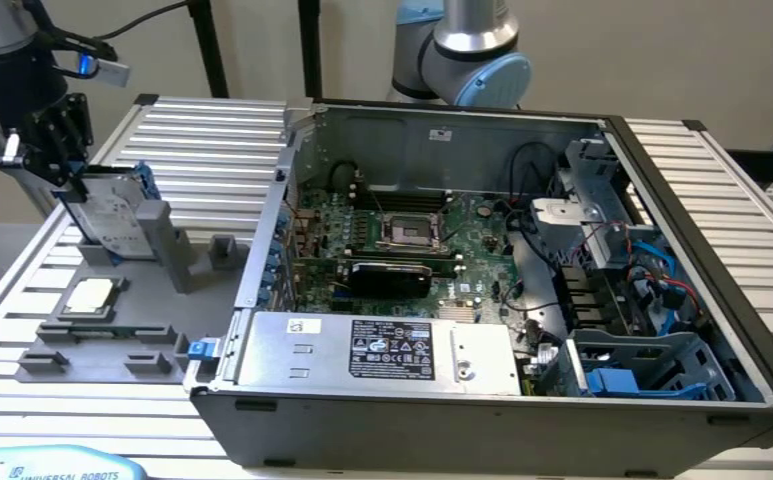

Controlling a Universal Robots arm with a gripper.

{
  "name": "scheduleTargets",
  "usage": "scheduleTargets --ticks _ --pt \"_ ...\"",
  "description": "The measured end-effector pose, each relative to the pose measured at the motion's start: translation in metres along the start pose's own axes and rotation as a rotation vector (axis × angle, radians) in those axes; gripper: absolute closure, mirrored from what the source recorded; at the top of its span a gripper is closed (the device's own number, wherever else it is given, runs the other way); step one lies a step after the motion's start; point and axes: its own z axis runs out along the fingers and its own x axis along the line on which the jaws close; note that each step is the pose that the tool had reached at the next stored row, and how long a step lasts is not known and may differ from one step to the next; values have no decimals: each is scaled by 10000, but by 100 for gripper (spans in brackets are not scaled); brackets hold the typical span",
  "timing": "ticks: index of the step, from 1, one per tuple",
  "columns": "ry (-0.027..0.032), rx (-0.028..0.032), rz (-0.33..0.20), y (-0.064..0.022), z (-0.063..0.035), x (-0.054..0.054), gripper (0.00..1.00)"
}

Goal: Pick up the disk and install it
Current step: 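Pick up the disk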

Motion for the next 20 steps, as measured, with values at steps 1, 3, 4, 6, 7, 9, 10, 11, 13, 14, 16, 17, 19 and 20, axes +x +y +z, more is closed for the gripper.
scheduleTargets --ticks 1,3,4,6,7,9,10,11,13,14,16,17,19,20 --pt "-6 -1 0 0 -10 0 67" --pt "-19 -1 0 0 -39 -1 67" --pt "-26 1 0 0 -57 -1 67" --pt "-40 0 0 1 -106 -1 67" --pt "-47 -1 0 1 -138 -2 67" --pt "-58 0 0 2 -206 -2 67" --pt "-62 0 0 2 -242 -3 67" --pt "-65 0 0 2 -281 -3 67" --pt "-70 -1 0 3 -362 -4 67" --pt "-72 1 -1 3 -406 -4 67" --pt "-74 1 -1 2 -495 -5 67" --pt "-74 0 -1 1 -543 -6 67" --pt "-74 -1 -1 -1 -632 -7 67" --pt "-74 0 -1 -2 -680 -7 67"
